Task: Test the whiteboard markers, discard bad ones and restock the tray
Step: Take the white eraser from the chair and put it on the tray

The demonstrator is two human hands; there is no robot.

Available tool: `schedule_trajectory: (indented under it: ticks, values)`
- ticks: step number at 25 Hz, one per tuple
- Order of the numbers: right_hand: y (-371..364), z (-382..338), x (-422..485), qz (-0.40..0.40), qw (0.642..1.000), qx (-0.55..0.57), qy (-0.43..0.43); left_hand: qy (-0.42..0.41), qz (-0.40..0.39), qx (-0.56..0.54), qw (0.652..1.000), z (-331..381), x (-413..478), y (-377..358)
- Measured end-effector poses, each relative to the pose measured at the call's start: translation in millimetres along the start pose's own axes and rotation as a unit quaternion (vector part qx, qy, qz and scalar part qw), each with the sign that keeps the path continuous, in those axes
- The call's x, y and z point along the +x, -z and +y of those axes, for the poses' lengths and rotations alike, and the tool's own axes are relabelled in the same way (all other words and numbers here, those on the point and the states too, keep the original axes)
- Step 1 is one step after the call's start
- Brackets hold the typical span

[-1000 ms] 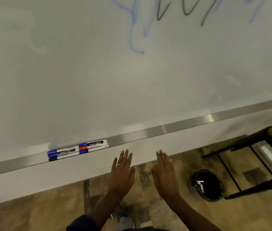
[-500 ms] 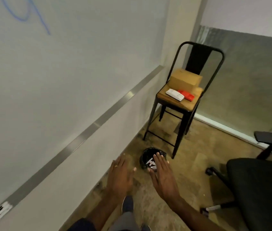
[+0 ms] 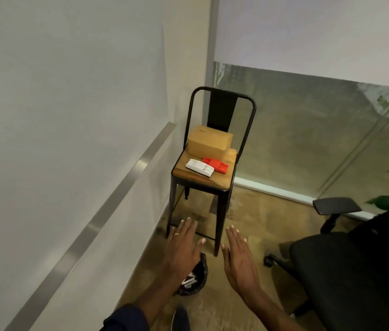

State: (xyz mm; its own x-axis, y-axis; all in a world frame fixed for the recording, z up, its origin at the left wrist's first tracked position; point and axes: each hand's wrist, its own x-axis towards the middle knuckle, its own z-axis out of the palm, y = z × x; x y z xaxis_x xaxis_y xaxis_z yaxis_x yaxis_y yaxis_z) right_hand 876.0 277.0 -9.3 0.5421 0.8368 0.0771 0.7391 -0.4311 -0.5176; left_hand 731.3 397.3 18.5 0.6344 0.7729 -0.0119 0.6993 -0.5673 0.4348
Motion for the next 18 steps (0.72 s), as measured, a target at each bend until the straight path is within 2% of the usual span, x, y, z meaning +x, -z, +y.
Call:
schedule_trajectory:
  ticks: [8,18]
  values:
    - [-1,-12,110,0.023,0.999,0.003,-0.033,-0.038,-0.01,-0.026,0.999,-6,127,24]
    - [-30,2,270,-0.038,0.995,0.091,-0.023,0.019,-0.028,-0.028,0.999,-22,295,1]
